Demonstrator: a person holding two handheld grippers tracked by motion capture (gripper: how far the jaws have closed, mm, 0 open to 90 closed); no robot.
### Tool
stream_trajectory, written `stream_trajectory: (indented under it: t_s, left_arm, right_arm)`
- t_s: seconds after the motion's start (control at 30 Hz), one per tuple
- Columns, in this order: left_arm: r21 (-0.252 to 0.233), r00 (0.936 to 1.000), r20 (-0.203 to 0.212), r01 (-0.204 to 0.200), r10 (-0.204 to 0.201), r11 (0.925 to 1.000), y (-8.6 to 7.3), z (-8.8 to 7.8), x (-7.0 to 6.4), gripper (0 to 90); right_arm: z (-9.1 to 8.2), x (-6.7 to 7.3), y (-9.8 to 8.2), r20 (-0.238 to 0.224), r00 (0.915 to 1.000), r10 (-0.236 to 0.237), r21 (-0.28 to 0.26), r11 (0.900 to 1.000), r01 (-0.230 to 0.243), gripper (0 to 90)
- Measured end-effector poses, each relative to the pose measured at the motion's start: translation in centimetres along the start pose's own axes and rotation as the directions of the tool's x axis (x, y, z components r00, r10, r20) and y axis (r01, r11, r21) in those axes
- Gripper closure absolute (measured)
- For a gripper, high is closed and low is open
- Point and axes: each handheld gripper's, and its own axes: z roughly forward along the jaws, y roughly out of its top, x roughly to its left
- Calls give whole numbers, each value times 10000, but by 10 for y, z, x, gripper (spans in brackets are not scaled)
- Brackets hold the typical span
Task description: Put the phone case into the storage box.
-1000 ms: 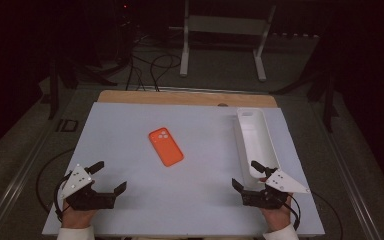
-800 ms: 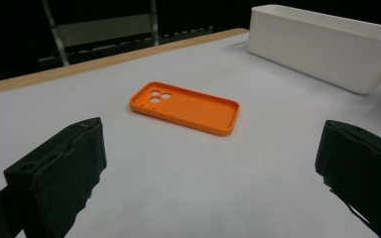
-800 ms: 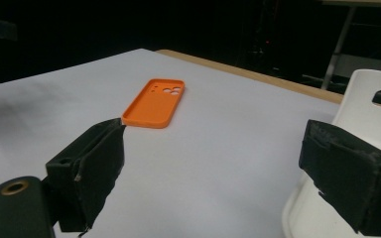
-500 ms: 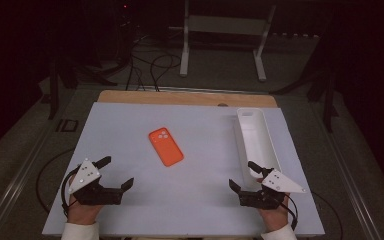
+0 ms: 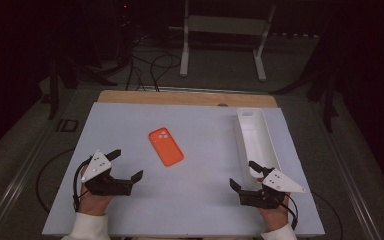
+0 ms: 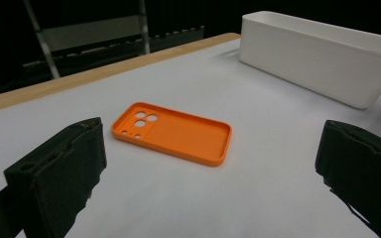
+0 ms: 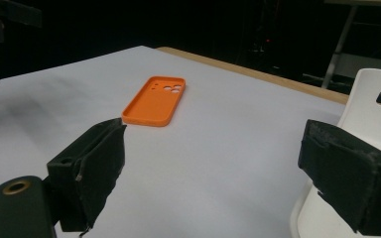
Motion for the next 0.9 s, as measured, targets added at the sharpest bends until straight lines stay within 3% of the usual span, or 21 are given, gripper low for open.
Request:
stream_trajectory:
  t_s: [0.43, 0.9]
  left_arm:
    - [163, 9994, 335, -79, 74, 9998, 12, 31, -3, 0]
    - [300, 9992, 377, -106, 95, 9995, 22, 50, -4, 2]
  right_arm:
    - [-1, -1, 0, 67, 10000, 30, -10, 10000, -30, 109]
    - [0, -1, -1, 76, 10000, 47, 9, 10000, -48, 109]
